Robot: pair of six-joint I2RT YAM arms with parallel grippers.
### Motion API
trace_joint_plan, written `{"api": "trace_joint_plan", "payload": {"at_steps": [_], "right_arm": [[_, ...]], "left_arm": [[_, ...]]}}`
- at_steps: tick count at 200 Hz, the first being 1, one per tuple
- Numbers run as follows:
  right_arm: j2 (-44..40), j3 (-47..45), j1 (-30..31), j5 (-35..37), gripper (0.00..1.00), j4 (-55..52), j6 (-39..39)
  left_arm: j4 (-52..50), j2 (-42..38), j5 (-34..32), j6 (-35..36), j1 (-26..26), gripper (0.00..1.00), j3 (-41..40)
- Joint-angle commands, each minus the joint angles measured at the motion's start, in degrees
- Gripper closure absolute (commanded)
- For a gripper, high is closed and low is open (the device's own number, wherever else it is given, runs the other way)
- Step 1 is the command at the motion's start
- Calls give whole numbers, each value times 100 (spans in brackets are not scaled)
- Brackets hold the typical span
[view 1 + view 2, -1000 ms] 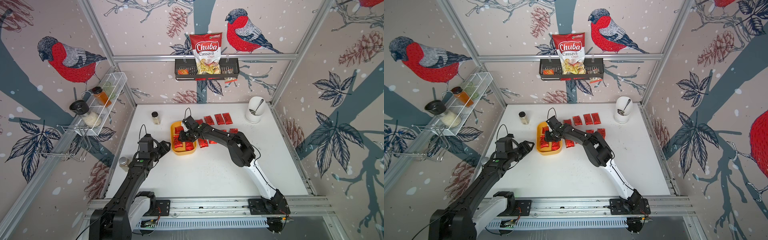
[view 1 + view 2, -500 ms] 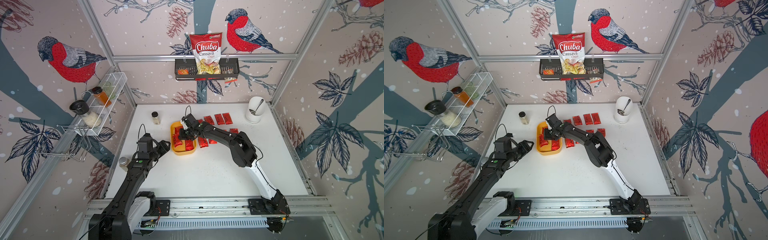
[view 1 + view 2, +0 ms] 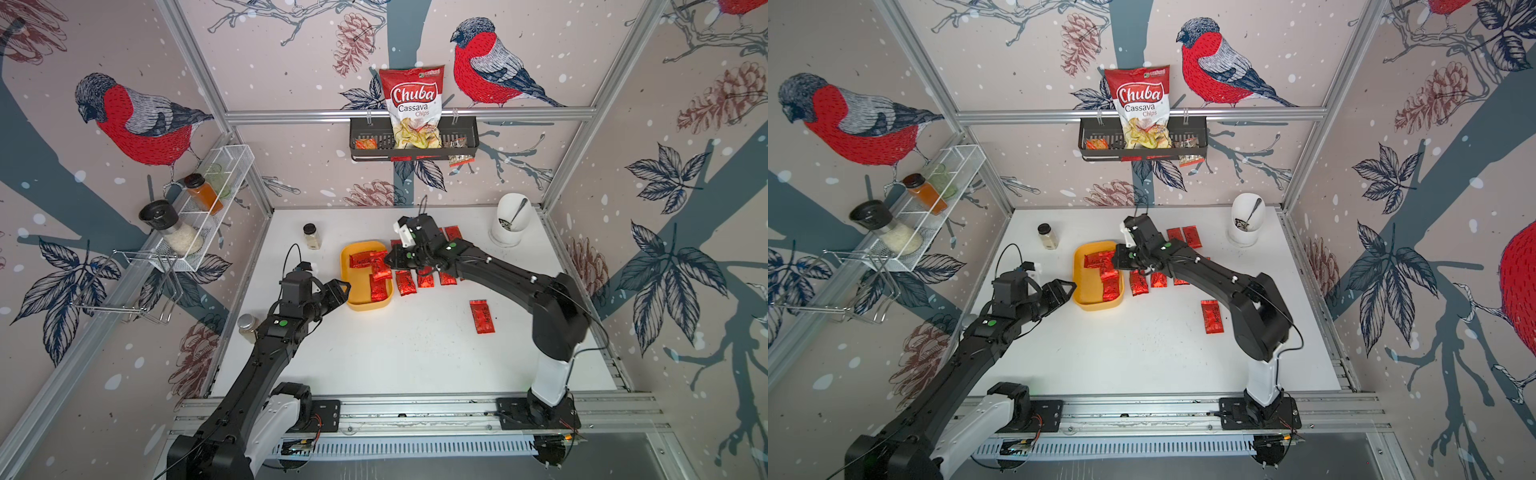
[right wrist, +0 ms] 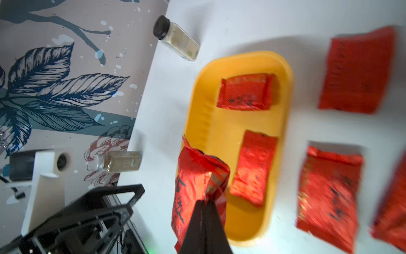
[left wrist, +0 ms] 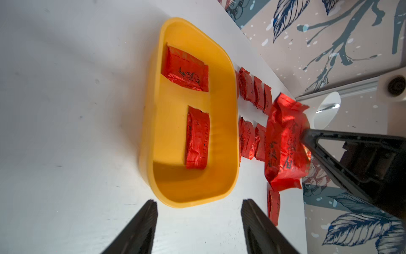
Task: Take the tea bags out of the storage box
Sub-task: Pick up the tea bag from the storage box, then place the tea bag at the center of the board.
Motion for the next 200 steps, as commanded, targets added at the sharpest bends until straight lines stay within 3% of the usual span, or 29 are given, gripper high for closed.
{"api": "trace_joint_plan", "payload": {"at_steps": [1,33,67,125,164,175,200], "right_arm": [[-908,-1223,-264,127,100,289,-107],[-2186,-3016,-752,253,100,377,-142],[-2886,-4202,-1256,243,100,543,-186],[-2650,-4585,-1790,237,100,661,-439],[-2587,-4647,-1823,334,100,598,-486],[-2618,-4656,-1815,454,94,531,-477],[-2871,-4597,-1814,733,59,281,-451]], "left_arm": [[175,24,-274,-237,-337,35,-61],[324,110,-564,-455,-838,35,-68],[392,299,-828,-574,-1274,35,70],[412,361,-959,-658,-1500,35,85],[419,364,-1011,-641,-1495,34,49],[455,425,-1002,-641,-1494,34,64],[484,581,-1035,-600,-1494,33,213]]}}
